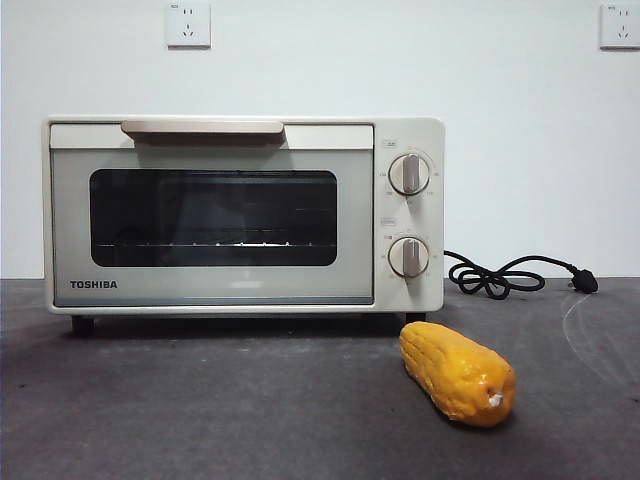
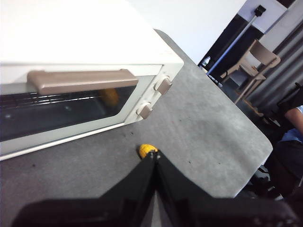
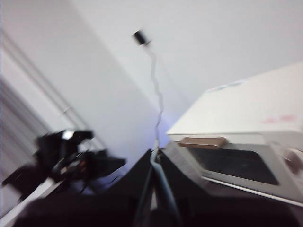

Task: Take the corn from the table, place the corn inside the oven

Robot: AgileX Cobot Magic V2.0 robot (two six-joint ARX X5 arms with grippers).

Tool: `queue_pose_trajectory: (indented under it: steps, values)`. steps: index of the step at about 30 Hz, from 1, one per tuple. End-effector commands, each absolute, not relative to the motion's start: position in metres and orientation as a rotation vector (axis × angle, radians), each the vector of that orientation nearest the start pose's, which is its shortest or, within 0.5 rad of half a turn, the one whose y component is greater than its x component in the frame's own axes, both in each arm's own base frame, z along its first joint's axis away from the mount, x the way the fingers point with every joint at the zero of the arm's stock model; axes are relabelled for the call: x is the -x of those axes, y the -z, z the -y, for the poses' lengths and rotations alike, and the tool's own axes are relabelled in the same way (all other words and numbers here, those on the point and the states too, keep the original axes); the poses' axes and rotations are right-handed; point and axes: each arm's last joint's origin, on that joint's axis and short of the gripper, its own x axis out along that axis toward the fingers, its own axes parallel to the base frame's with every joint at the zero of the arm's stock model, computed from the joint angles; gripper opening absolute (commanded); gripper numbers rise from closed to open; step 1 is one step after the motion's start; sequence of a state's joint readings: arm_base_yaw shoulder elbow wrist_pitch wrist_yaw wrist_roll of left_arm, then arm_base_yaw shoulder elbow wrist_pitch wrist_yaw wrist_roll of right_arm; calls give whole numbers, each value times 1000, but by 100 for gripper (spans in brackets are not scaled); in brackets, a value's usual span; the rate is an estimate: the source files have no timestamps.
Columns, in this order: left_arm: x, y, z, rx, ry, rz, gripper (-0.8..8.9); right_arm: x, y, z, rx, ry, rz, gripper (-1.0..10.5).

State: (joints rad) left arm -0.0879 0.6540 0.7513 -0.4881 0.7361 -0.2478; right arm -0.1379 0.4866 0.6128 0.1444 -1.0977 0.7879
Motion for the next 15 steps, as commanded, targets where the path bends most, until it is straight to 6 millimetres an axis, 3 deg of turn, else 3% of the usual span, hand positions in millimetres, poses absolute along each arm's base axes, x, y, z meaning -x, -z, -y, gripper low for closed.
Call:
queue_pose_trajectory:
  steps: [1, 5, 11, 15]
  values:
    - [-133, -323, 33, 330, 791, -466, -5, -106, -355, -12, -511, -1041, -156, 2]
    - [-139, -335, 39, 322, 823, -468, -5, -115, -371, -16, -480, -1095, -192, 2]
    - [-146, -344, 49, 310, 878, -481, -5, -132, -373, -32, -416, -1086, -294, 19]
    - [-150, -341, 55, 305, 900, -501, -5, -145, -365, -52, -349, -1006, -434, 198]
